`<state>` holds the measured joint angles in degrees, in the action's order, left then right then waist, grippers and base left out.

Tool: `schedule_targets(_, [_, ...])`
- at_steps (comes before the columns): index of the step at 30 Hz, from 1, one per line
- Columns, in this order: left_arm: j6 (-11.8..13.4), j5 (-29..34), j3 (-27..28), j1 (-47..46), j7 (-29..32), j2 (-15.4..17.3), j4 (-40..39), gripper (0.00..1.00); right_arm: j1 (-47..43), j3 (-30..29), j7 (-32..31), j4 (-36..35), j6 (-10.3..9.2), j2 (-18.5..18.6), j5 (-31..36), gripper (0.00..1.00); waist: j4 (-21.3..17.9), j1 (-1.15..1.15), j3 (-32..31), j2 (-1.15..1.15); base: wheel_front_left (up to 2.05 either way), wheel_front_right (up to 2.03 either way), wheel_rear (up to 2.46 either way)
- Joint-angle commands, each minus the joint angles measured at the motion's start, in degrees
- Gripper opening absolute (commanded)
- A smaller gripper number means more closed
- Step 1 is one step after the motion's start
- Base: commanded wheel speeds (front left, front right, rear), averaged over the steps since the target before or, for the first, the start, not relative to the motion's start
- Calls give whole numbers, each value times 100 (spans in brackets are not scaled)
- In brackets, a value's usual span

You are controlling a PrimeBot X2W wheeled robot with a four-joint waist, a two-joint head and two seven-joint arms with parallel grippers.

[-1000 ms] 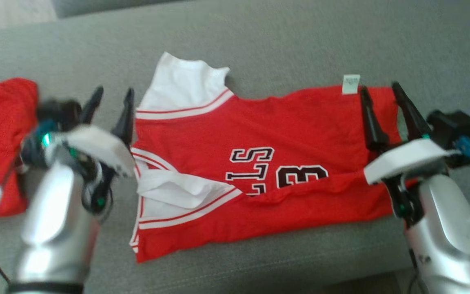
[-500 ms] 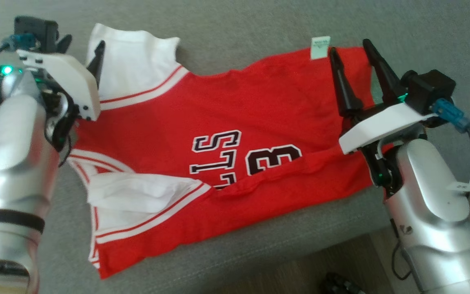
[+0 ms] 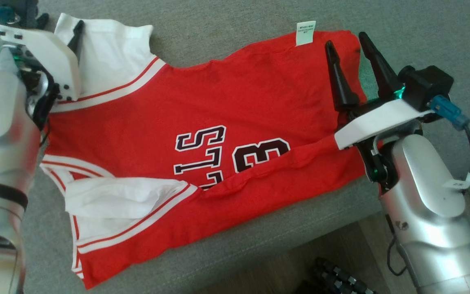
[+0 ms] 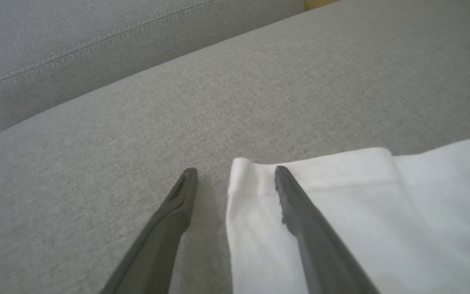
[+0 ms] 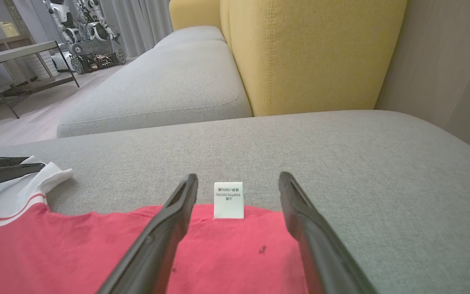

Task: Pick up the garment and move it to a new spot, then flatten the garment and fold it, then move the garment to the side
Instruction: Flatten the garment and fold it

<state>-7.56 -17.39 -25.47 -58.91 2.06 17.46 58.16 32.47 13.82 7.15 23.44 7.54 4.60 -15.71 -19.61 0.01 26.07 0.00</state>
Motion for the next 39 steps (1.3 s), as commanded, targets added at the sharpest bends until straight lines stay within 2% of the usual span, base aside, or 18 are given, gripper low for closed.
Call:
schedule_targets(1, [9, -39, 71, -249, -51, 231, -31, 100, 91, 40, 56, -157, -5, -55, 30, 100, 22, -1, 13, 0, 0, 0, 0])
schedule_targets(2, [8, -85, 14, -254, -35, 190, 14, 92, 95, 39, 56, -149, -5, -59, 37, 100, 36, -1, 12, 0, 0, 0, 0])
schedule_targets(3, [8, -150, -61, -252, -9, 151, 38, 24, 99, 33, 55, -139, -5, -62, 47, 100, 54, -1, 7, 0, 0, 0, 0])
schedule_targets(4, [8, -222, -162, -243, 17, 115, 36, 0, 103, 23, 50, -128, -5, -62, 56, 100, 82, -1, 0, 0, 0, 0, 0])
schedule_targets(8, [8, -611, -399, -214, -84, 23, -59, 0, 125, -63, 12, -88, -5, -17, 67, 100, 254, -1, -78, 0, 0, 0, 0])
schedule_targets(12, [8, -973, -431, -143, -508, -76, -219, 0, 177, -215, -53, -62, -5, 127, 11, 100, 506, -1, -248, 0, 0, 0, 0])
schedule_targets(16, [8, -1183, -465, 13, -1023, -144, -444, 0, 253, -375, -243, 0, -5, 368, -174, 100, 811, -1, -461, 0, 0, 0, 0])
schedule_targets(21, [8, -1360, -505, 356, -1412, -144, -834, 0, 309, -345, -811, 251, -5, 794, -616, 100, 1165, -1, -688, 0, 0, 0, 0])
schedule_targets(29, [60, -1503, -531, 1048, -1550, 4, -1787, 0, 424, -73, -1633, 851, -5, 1558, -1012, 100, 1505, -1, -745, 0, 0, 0, 0])
schedule_targets(39, [283, -1555, -619, 1536, -1227, 147, -2864, 0, 795, -60, -2039, 1558, -5, 1768, -1290, 100, 1671, -1, -588, 0, 0, 0, 0])
